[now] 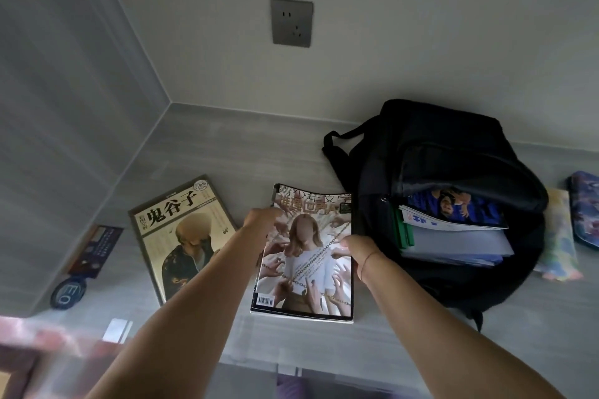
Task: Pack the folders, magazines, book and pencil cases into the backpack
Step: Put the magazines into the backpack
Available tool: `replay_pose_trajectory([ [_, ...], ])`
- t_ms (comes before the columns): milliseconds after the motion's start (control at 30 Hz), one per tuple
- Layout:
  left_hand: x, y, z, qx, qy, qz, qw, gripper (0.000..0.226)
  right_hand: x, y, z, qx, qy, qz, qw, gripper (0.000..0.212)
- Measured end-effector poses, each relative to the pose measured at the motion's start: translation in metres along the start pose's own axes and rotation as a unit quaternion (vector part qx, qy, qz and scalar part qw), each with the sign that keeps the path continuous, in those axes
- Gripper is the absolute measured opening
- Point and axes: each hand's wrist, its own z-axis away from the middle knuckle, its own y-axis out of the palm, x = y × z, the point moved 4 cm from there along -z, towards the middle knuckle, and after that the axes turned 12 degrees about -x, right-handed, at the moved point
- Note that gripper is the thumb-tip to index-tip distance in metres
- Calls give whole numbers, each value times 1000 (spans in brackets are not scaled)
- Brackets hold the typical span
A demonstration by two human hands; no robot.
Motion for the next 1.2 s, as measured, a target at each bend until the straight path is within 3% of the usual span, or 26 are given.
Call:
replay_pose_trajectory([
  [67, 3, 8, 1, 49, 13, 4, 999, 22, -1, -2, -2, 19, 15, -4, 1000, 19],
  [133, 6, 10, 1, 41, 59, -19, 997, 14, -4, -3, 0, 30, 15, 28, 999, 9],
  [200, 5, 6, 5, 46, 111, 15, 993, 19, -7, -2, -3, 33, -1, 36, 999, 17],
  [333, -19, -20, 35, 81, 230, 92, 965, 11, 7, 3, 7, 24, -49, -57, 997, 12],
  [433, -47, -42, 58, 105, 285, 139, 943, 13, 36, -1, 22, 58, -154, -160, 973, 24],
  [667, -89, -63, 83, 104, 317, 143, 932, 16, 87, -15, 44, 70, -285, -229, 928, 38],
  [767, -87, -59, 81, 125, 319, 117, 932, 30, 80, -18, 39, 62, -274, -237, 930, 41],
  [1033, -65, -49, 62, 159, 291, 92, 939, 37, 59, -13, 30, 71, -272, -206, 937, 43],
  [1200, -42, -38, 47, 104, 240, 60, 963, 46, 50, -7, 26, 82, -261, -167, 947, 43],
])
